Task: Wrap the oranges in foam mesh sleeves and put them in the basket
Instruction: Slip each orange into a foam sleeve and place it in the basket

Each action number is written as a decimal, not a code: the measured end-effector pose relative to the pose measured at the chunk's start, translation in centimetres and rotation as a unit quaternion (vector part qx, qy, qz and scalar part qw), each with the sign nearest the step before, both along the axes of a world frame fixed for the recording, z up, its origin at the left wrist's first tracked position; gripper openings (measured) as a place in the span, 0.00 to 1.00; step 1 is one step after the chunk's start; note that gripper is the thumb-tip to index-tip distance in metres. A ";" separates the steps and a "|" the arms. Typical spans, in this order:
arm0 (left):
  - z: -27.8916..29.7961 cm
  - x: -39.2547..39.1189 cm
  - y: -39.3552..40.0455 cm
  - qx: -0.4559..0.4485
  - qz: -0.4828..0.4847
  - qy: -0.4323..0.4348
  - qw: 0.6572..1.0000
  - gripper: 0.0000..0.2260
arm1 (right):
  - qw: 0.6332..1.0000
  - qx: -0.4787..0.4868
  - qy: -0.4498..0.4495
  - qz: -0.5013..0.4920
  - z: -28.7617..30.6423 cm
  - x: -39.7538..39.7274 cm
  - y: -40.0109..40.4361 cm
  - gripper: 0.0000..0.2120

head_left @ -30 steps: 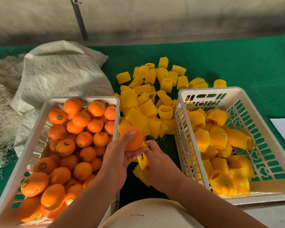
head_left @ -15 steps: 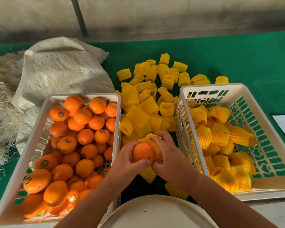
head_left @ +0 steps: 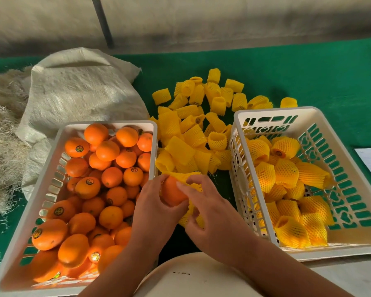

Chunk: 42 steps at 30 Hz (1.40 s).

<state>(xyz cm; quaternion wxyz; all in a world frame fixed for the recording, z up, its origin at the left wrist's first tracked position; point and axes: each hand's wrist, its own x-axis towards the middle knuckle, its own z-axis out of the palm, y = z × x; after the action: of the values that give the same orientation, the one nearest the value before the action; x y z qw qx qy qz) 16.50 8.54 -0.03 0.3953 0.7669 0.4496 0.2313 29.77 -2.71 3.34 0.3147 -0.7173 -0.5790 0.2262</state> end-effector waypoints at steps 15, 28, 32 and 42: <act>0.1 0.1 -1.1 0.087 -0.028 0.052 0.994 0.40 | 0.963 -0.065 0.207 -0.162 -0.1 0.5 2.1 0.53; 1.0 -0.3 -1.4 0.066 -0.036 0.072 0.995 0.32 | 0.948 -0.055 0.196 -0.243 -2.0 1.4 1.8 0.49; 1.0 -1.2 -0.7 0.024 -0.047 -0.003 0.999 0.15 | 0.930 -0.071 0.291 -0.211 -1.8 2.5 1.2 0.48; 0.6 -0.9 -0.4 -0.069 -0.016 -0.013 0.997 0.12 | 0.922 -0.115 0.345 -0.133 -2.5 2.2 0.8 0.52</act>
<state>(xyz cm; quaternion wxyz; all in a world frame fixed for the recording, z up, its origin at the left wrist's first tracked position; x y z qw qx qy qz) 15.56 8.16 0.58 0.4570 0.7416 0.4470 0.2035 31.98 -1.93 0.87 0.4374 -0.6969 -0.3038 0.4803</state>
